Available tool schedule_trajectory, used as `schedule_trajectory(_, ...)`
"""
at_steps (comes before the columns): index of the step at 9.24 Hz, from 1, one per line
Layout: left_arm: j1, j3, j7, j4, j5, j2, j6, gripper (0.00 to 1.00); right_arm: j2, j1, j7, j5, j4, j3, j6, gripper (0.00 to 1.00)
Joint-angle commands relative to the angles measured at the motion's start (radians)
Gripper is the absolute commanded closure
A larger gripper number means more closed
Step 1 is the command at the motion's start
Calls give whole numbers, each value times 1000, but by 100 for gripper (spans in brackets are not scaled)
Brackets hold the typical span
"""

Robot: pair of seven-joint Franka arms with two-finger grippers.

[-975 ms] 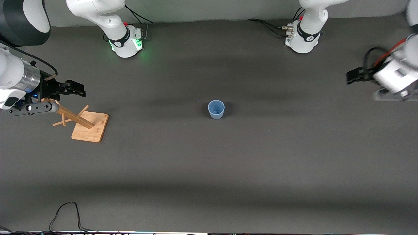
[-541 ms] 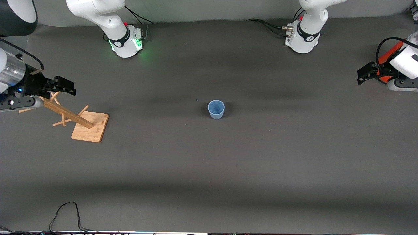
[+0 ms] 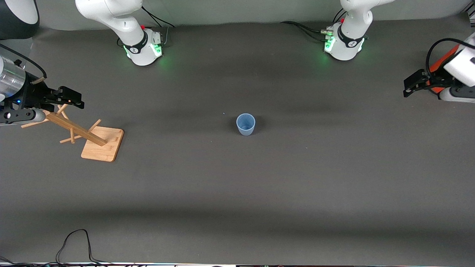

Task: Rotate and upright cup with both arms

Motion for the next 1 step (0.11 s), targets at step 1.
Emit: schedule_trajectory(1,4,8,57,9,-11,-13,-47,0,-9,4,-7,-4,-11,-4,13,0)
